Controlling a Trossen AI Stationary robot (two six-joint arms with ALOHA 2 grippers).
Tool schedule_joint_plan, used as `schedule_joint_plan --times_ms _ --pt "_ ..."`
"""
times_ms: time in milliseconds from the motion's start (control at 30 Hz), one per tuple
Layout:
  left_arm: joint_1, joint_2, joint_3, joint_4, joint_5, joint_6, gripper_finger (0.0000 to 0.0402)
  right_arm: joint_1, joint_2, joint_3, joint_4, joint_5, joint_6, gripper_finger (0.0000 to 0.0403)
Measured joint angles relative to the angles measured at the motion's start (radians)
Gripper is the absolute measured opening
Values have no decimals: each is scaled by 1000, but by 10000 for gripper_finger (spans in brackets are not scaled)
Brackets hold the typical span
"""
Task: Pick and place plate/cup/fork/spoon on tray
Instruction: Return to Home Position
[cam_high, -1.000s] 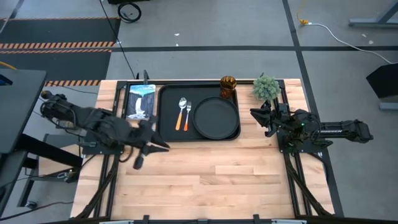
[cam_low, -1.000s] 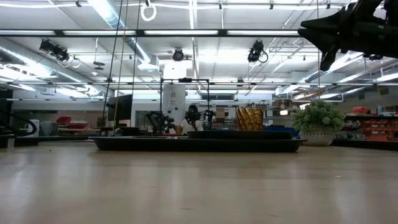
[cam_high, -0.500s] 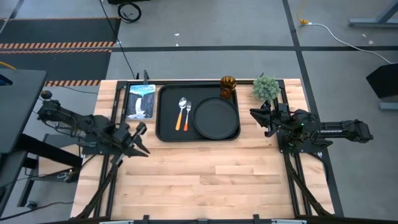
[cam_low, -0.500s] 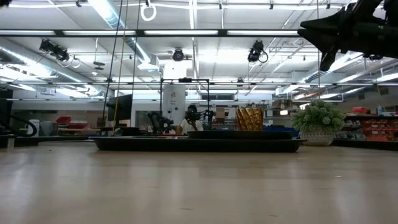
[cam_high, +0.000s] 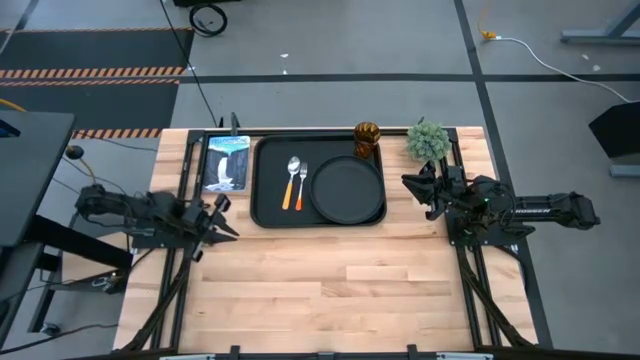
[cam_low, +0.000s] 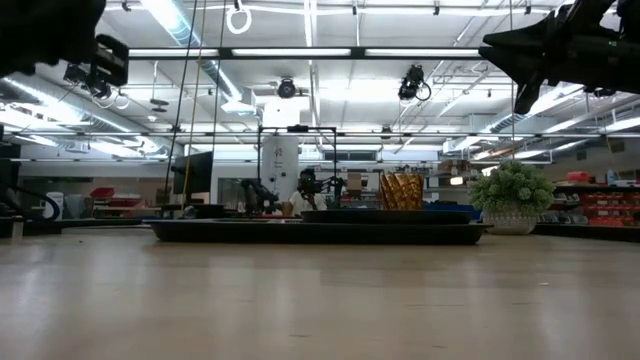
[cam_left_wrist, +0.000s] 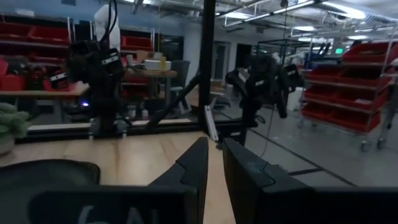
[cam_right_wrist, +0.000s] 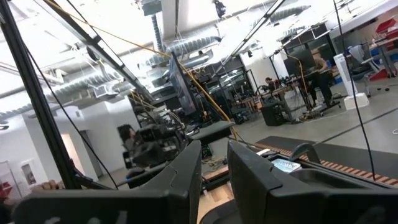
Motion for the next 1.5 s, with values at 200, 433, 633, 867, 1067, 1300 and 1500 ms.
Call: schedule_joint_plan --times_ms 200,433,633,867,1067,1300,1500 --pt "12 -60 -59 -37 -24 27 57 0 0 0 0 0 0 85" --pt "25 -59 -59 -72 -67 26 57 0 0 0 0 0 0 85" --pt "25 -59 -59 -71 -68 18 57 0 0 0 0 0 0 85" --pt "23 -53 -59 -72 -68 18 57 0 0 0 0 0 0 85" --pt "23 -53 -59 -72 -68 18 57 0 0 0 0 0 0 85" --pt "23 -53 -59 -72 -68 19 57 0 0 0 0 0 0 85" --pt "23 -53 -59 -72 -68 20 57 0 0 0 0 0 0 85"
